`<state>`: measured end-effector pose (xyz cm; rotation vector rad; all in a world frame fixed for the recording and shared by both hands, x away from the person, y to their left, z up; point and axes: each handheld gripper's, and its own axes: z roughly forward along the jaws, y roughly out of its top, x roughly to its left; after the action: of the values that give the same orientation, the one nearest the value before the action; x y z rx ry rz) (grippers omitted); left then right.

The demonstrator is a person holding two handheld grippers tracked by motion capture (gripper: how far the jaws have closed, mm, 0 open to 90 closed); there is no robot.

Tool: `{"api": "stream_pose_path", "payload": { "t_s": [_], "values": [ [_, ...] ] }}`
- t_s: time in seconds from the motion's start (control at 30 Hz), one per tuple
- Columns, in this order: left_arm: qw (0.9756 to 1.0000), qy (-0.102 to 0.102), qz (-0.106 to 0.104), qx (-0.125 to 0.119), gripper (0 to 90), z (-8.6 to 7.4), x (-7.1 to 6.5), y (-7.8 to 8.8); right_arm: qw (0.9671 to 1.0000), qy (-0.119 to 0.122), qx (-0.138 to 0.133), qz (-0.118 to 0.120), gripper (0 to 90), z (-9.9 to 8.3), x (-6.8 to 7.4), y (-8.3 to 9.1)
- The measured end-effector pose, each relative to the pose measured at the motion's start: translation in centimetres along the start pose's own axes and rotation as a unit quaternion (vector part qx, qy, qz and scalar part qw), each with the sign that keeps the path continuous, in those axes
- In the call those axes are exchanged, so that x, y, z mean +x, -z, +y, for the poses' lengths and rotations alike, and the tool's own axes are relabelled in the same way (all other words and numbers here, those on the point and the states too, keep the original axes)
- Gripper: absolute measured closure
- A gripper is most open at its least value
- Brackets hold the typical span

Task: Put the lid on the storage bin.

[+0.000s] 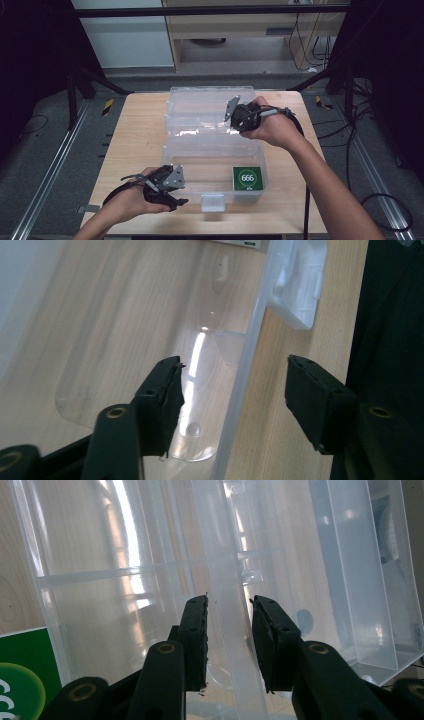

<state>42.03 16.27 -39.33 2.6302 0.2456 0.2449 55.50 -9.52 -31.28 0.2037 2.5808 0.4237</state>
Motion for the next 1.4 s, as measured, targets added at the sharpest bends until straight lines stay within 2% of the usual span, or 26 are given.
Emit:
{"api": "stream_pose_path", "payload": {
  "t_s": [0.1,0.17,0.3,0.53,0.7,0.83,1.2,1.23,1.4],
  "values": [
    [0.9999,-0.002,-0.006,0.015,46.5,0.0,0.0,-0.6,1.0,0.003,0.0,-0.001,69.8,0.1,0.0,-0.1],
    [0.9997,-0.001,-0.008,0.022,51.8,-0.1,0.1,-0.9,1.0,0.004,0.001,-0.001,70.6,0.1,0.0,0.0],
    [0.9998,0.002,-0.005,0.022,61.2,-0.1,0.2,-1.1,1.0,0.007,0.002,0.001,72.0,0.0,-0.1,-0.1],
    [0.9996,0.006,-0.008,0.026,65.7,-0.4,0.4,-1.5,0.9999,0.014,0.009,0.0,73.7,0.1,-0.2,-0.1],
    [0.9995,0.007,-0.004,0.031,73.8,-0.5,0.4,-1.7,0.9997,0.022,0.012,-0.001,74.8,0.3,-0.1,-0.2],
    [0.9994,0.02,-0.016,0.022,78.2,-0.7,0.5,-1.8,0.9994,0.031,0.014,0.0,75.1,0.4,-0.2,-0.3],
    [0.9994,0.022,-0.008,0.024,78.9,-0.7,0.8,-1.8,0.9981,0.057,0.024,-0.008,77.7,0.8,-0.1,-0.7],
    [0.9994,0.022,-0.007,0.024,78.9,-0.6,0.8,-1.8,0.9974,0.066,0.026,-0.008,78.5,0.9,-0.1,-0.7],
    [0.9995,0.025,-0.004,0.021,78.7,-0.6,0.9,-1.9,0.9967,0.073,0.034,-0.008,79.3,1.0,-0.2,-0.7]
  ]
}}
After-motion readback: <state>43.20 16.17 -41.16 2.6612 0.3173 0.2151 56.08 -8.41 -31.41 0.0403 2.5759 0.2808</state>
